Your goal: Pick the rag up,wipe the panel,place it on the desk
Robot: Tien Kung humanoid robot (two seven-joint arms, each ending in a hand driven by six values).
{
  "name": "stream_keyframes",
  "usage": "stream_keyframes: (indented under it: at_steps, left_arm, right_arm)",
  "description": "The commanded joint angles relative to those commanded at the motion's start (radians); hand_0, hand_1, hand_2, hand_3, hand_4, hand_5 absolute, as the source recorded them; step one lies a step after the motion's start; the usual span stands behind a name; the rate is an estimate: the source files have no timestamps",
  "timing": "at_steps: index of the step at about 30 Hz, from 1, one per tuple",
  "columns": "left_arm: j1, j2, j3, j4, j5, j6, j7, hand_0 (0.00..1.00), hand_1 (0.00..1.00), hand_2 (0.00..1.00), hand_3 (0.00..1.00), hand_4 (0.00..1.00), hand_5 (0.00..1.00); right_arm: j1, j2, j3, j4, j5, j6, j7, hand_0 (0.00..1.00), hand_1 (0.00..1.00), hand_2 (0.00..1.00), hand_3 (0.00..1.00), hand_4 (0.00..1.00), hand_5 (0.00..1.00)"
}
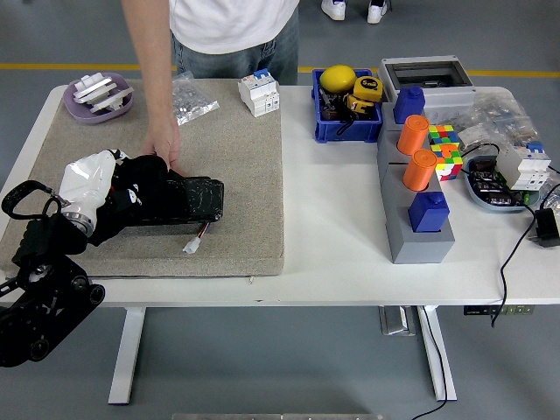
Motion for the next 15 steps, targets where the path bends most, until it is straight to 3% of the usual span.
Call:
stream_keyframes:
  at_steps: [15]
  left_arm:
    - [0.05, 0.045, -0.116, 0.035, 0.016, 0.002, -0.011, 0.186, 0.236, 0.544, 0.538, 0.265, 0.002]
  right_arm:
    - [-0.005, -0.002, -0.006, 0.001, 0.01, 0.001, 0.004, 0.765, 0.702, 0.712, 0.684, 0.998, 0.518]
